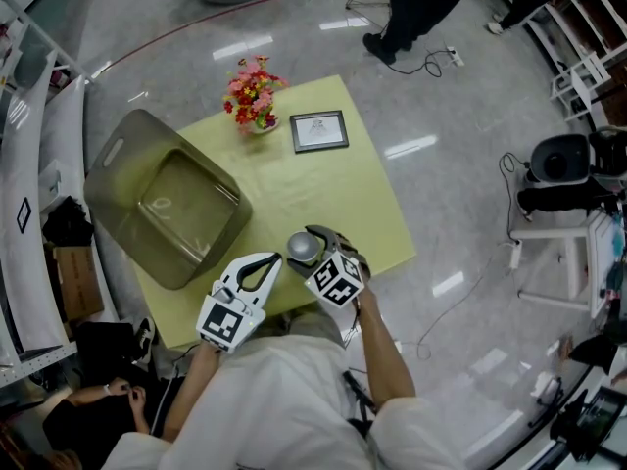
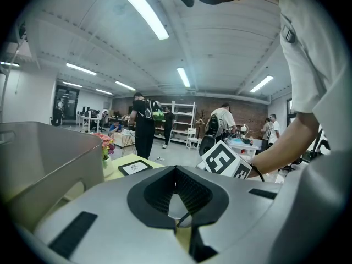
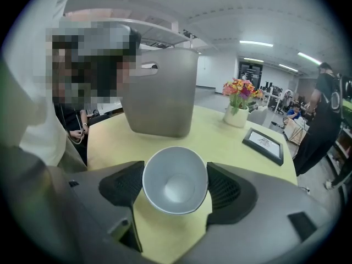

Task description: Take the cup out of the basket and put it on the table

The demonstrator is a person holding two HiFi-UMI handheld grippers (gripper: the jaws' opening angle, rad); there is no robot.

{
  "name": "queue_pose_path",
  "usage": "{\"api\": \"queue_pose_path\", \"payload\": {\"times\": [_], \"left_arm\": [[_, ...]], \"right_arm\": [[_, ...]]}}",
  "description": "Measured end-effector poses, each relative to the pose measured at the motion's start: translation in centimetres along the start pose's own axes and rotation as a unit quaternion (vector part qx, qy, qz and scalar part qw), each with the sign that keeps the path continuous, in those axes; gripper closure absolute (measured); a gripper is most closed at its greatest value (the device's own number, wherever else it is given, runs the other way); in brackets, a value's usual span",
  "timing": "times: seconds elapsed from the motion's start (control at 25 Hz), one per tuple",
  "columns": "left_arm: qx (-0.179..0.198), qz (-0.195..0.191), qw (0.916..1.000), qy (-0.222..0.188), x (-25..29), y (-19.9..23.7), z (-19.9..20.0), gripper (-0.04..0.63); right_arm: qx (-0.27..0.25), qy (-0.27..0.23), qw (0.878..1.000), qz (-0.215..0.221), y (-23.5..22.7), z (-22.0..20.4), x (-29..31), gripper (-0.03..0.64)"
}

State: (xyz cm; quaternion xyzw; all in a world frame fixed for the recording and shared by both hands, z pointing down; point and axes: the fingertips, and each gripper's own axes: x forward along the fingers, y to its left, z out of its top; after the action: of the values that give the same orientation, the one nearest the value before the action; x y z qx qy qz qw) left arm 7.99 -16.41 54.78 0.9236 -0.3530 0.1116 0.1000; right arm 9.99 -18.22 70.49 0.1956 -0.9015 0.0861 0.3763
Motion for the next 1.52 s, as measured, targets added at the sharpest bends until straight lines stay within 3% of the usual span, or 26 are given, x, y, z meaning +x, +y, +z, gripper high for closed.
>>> {"api": "queue_pose_path", "payload": {"times": [1.04,1.52], "left_arm": [[0.003,-0.002,1.0000,0.005,0.3,-0.4,-0.2,0.586],[0.003,-0.008,1.0000,0.001,0.6,-0.6,0.1,0.586]], "right_arm": [[-0.004,-0.002,1.000,0.014,0.2,-0.2,-0.6,0.245],[0.004,-0.008,1.000,-0.004,0.2,-0.7,-2.9,0.242]]}}
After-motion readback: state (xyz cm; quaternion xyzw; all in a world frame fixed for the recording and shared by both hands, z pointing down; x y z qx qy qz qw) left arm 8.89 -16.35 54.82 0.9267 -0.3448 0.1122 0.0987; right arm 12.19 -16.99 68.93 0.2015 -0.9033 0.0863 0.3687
